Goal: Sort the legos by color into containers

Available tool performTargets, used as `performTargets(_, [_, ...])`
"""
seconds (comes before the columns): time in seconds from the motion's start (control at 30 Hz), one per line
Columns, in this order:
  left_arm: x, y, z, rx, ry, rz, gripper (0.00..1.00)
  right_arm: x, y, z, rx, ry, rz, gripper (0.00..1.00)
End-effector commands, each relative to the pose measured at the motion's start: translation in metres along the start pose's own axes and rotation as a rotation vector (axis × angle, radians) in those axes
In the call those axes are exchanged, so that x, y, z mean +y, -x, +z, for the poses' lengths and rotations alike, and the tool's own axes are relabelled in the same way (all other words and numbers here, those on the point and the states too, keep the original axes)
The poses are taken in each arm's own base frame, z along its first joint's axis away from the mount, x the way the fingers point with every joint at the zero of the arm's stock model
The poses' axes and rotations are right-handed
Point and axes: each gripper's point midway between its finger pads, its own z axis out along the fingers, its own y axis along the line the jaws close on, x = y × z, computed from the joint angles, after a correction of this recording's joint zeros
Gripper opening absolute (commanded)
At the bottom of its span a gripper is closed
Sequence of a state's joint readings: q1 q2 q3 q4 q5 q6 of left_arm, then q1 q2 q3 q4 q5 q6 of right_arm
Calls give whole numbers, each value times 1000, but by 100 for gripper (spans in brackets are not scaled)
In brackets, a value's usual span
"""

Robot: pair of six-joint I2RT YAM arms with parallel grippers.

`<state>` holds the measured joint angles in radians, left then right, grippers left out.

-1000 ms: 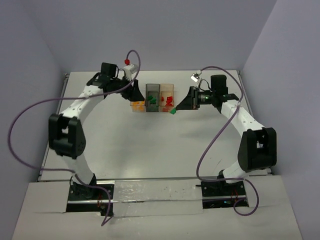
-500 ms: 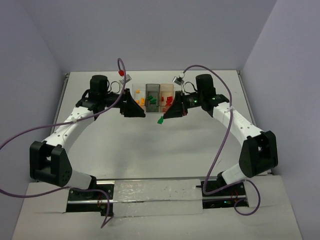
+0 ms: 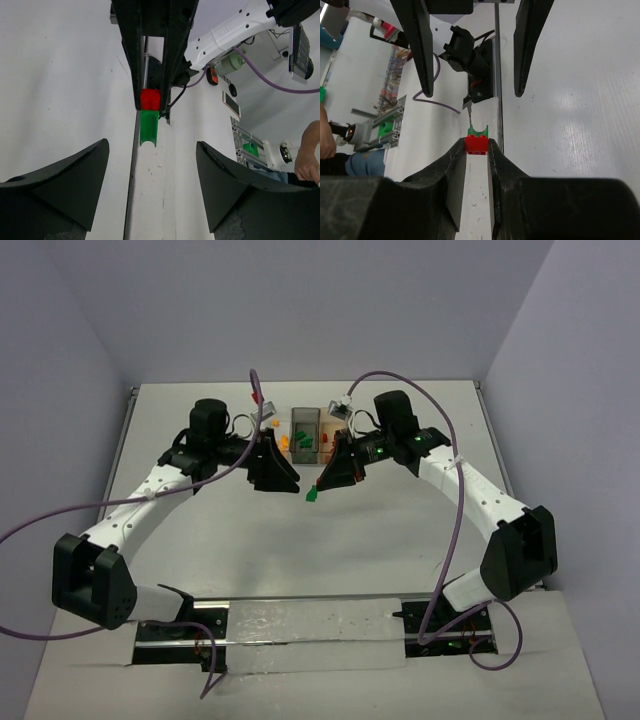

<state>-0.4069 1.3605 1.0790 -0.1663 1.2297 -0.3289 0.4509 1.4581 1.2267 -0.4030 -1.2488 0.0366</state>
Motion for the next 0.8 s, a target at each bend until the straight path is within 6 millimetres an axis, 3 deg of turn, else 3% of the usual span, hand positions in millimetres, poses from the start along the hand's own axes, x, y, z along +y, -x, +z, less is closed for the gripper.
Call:
performTargets(0.0, [-16,0,6,16,-48,97,79,22,17,-5,-17,11,-125,0])
performTargets(0.27, [-12,-9,15,40,-35,98,77,25,17,-3,-16,16,-133,0])
performTargets(0.77, [-9,-17,29,70,-16,101,64,28,19,-1,-14,25,-135,0])
